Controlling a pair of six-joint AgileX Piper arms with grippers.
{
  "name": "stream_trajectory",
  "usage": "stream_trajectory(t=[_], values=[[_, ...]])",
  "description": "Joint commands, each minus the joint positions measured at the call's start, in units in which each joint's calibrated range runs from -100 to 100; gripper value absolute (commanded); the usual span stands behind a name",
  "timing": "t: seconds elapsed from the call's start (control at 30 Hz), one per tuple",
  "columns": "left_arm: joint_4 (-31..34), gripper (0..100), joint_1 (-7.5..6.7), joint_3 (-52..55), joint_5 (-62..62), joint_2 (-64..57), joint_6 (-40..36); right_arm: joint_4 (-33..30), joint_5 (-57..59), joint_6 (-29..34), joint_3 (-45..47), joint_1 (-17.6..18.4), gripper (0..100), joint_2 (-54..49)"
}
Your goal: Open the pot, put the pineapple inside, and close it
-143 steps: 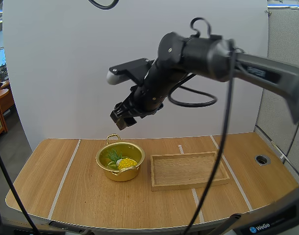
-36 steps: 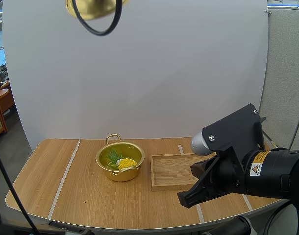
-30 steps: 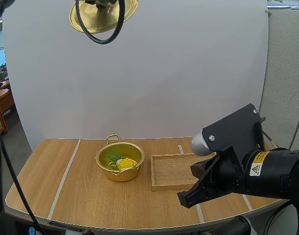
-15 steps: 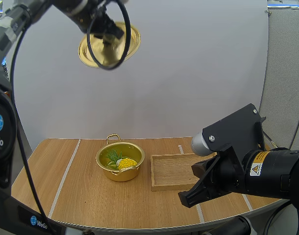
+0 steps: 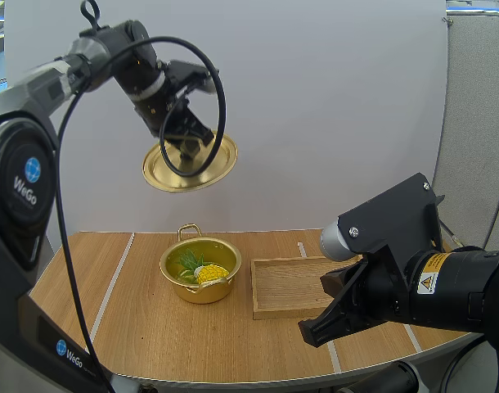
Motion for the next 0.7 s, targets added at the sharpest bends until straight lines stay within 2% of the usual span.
stream_trajectory(t=[0.0,0.43,0.67], values=[[-1.55,0,-0.11,6.51,0.00,4.67,0.24,-0.45,0.00,-0.54,0.08,-0.16,0,-0.51],[-1.77,0,-0.11,20.68,0.00,9.55,2.58,-0.45,0.00,-0.54,0.08,-0.16,0,-0.51],[-1.90,0,-0.11,21.58,-8.55,9.59,2.84,-0.45,0.00,-0.54,0.08,-0.16,0,-0.51]])
